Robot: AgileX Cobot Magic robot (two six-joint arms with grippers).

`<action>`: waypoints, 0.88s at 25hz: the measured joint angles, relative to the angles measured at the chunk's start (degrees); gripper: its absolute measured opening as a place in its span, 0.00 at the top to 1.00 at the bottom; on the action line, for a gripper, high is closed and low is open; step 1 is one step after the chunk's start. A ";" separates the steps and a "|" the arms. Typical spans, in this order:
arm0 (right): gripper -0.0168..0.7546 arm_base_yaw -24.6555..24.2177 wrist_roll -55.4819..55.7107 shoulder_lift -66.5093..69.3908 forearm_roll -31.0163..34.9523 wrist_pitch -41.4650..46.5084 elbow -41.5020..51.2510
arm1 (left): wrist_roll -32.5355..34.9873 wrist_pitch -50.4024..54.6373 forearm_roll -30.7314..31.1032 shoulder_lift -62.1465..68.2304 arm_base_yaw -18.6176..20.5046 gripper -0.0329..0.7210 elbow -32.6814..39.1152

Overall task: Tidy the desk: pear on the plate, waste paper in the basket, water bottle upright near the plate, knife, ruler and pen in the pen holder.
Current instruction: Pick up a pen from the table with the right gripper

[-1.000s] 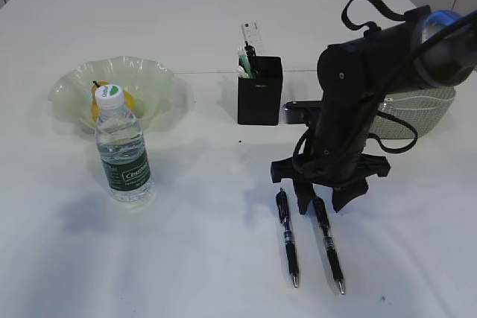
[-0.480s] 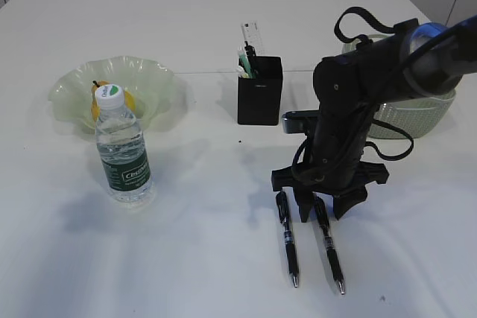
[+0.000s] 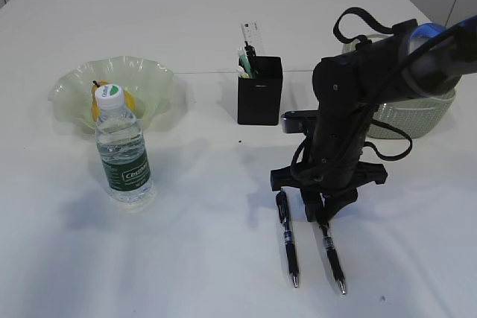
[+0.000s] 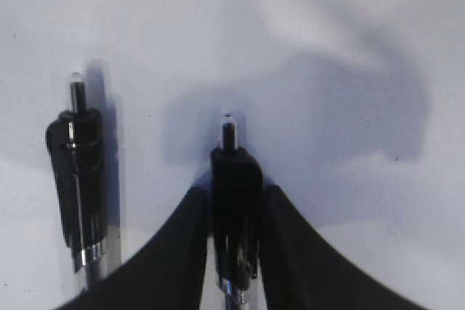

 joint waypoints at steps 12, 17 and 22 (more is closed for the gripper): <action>0.82 0.00 -1.25 -0.78 -0.94 -0.22 -0.11 | 0.00 0.00 0.00 0.00 0.00 0.34 0.00; 0.82 0.00 -2.34 -3.49 -3.38 -0.22 -5.29 | 0.00 0.00 0.00 0.00 0.00 0.34 0.00; 0.82 0.00 -5.61 -3.98 -4.06 0.13 -16.59 | 0.00 0.00 0.00 0.00 0.00 0.34 0.00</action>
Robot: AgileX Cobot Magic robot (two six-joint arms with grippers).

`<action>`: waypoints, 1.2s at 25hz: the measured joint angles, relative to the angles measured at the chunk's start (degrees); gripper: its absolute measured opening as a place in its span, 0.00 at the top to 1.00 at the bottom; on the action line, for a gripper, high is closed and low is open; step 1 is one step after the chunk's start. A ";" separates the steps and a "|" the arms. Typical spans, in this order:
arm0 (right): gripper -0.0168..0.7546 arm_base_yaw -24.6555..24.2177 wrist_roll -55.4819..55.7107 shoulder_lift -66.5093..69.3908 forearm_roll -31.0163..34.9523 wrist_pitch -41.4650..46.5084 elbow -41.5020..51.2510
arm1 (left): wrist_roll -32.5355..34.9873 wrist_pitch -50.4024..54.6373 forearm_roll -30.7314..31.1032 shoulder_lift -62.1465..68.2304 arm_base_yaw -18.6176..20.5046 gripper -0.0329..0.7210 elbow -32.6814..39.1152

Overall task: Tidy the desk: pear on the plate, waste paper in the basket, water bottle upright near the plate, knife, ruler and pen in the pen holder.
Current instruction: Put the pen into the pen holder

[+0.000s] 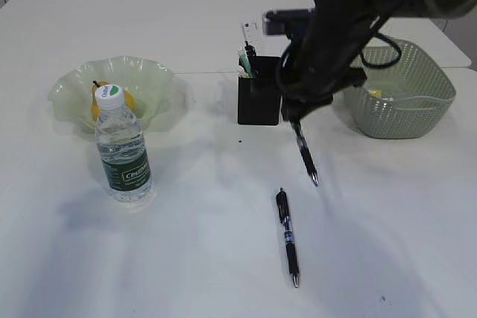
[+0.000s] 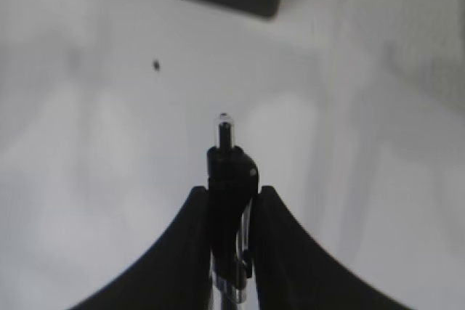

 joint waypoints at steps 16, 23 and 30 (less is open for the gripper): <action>0.82 0.00 -0.49 1.49 -12.94 -25.10 -14.73 | 0.00 1.05 0.00 0.00 0.00 0.34 0.00; 0.82 -0.37 -0.49 6.03 -16.36 -32.81 -14.73 | 0.00 1.32 0.00 0.00 0.00 0.34 0.00; 0.83 -2.26 -0.49 8.65 -16.97 -38.40 -14.73 | 0.00 1.32 0.00 0.00 0.00 0.34 0.00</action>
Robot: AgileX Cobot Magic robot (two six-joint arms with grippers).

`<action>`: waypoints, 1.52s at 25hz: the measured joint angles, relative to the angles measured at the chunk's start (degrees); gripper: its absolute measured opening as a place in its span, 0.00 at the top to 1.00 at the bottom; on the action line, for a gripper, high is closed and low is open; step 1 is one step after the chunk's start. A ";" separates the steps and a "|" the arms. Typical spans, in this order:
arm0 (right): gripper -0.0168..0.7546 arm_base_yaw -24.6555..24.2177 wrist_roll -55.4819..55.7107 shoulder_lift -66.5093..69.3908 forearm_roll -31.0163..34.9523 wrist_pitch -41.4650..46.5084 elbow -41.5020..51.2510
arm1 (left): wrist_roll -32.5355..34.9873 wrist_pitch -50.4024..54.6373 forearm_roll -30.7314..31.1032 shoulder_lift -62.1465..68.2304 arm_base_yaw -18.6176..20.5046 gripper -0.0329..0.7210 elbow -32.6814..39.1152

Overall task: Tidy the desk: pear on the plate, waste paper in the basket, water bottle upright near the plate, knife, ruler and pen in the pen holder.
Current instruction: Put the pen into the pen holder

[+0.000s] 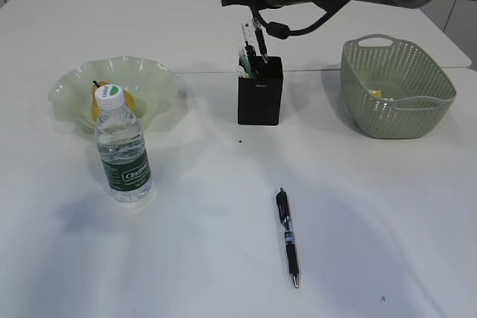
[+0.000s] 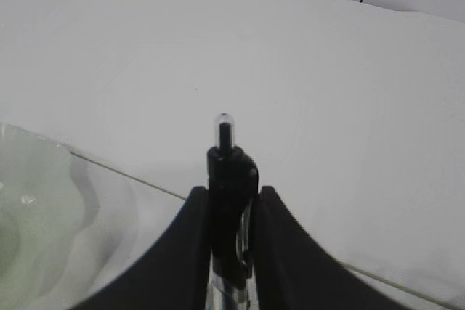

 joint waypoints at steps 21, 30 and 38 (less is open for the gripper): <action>0.75 -2.30 1.69 8.75 -0.35 -7.70 0.00 | 0.00 -1.44 0.00 0.79 0.00 0.34 0.00; 0.50 -2.30 2.24 8.38 -0.35 -6.75 0.00 | 0.00 -1.44 0.00 0.79 0.00 0.34 0.00; 0.50 -2.30 3.46 -0.63 3.81 11.27 0.00 | 0.00 -1.44 0.00 0.79 0.00 0.34 0.00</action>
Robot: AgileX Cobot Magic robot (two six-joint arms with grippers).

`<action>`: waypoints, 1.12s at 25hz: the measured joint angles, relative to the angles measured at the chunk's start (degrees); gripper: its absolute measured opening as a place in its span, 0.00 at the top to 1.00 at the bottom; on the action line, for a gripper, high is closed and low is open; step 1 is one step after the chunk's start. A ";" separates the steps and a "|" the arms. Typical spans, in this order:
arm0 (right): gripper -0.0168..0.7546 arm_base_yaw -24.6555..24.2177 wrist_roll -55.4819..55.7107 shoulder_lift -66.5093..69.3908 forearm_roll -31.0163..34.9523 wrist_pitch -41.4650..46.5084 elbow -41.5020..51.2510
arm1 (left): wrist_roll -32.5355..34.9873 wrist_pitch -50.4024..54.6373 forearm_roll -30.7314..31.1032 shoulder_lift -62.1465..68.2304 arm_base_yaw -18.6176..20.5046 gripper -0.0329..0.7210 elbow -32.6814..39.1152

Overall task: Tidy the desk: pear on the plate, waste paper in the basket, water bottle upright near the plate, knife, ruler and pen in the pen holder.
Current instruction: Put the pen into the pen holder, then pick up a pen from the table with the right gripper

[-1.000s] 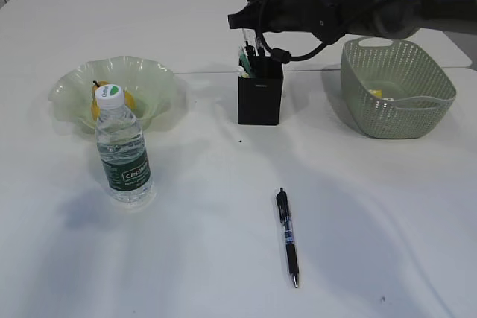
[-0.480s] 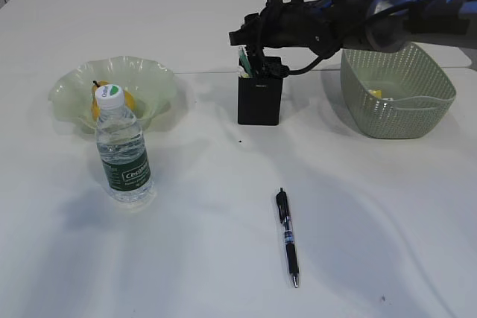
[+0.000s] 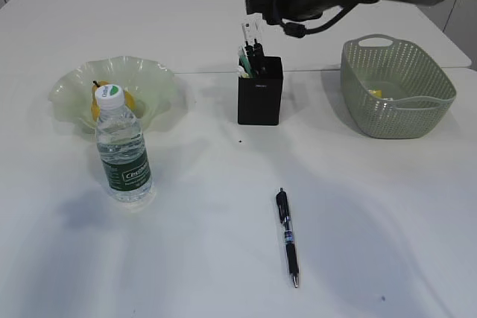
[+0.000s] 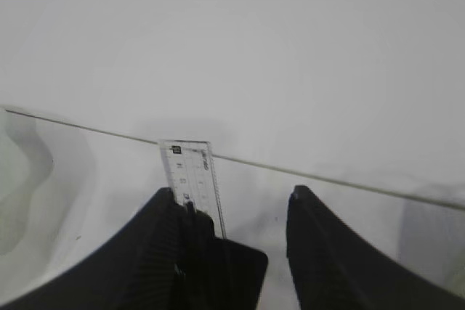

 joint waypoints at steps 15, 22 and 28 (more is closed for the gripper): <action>0.52 0.27 -16.33 -9.95 22.02 44.26 -0.12 | 0.00 0.00 0.00 0.00 0.00 0.34 0.00; 0.52 4.07 -9.19 -9.69 19.65 47.11 -0.12 | 0.00 0.00 -2.47 0.00 0.00 0.34 0.00; 0.52 7.01 -5.71 -5.71 19.27 47.19 -0.12 | 0.00 0.00 -2.78 0.00 0.00 0.34 0.00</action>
